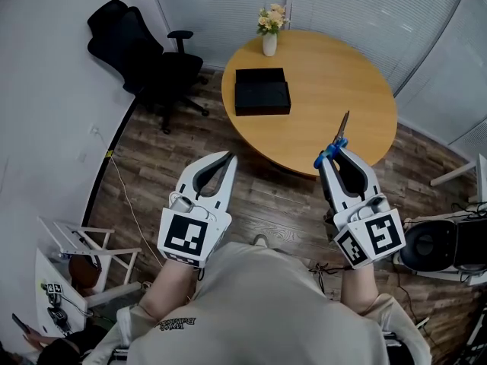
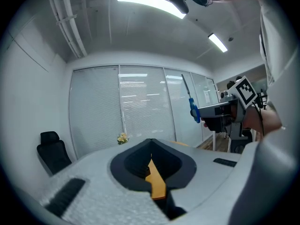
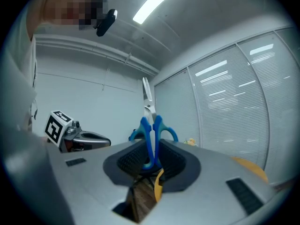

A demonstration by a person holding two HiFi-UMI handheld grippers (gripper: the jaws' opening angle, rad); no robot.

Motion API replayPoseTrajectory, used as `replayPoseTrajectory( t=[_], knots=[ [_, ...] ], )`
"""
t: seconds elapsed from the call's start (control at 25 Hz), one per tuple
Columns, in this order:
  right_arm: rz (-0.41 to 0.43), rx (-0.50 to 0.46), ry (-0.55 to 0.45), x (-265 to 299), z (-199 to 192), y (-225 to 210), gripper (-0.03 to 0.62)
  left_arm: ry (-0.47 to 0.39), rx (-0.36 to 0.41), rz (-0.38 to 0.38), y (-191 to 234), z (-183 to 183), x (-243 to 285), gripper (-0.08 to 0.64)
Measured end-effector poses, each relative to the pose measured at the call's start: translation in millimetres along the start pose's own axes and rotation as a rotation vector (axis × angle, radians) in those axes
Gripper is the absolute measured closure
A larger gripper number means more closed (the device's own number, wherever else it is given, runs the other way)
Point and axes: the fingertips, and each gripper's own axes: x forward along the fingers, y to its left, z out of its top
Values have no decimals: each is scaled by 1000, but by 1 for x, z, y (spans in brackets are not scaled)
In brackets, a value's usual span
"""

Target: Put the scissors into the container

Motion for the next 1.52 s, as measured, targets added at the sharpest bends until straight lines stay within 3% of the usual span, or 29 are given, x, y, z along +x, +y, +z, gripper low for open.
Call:
replayPoseTrajectory(
  t=[0.64, 1.28, 1.52],
  knots=[
    [19, 9, 10, 15, -14, -11, 499, 0, -17, 46, 15, -6, 13, 538],
    [28, 15, 57, 93, -32, -25, 499, 28, -16, 26, 74, -35, 60, 538],
    [8, 7, 85, 131, -39, -36, 499, 50, 42, 6, 102, -46, 94, 538]
  ],
)
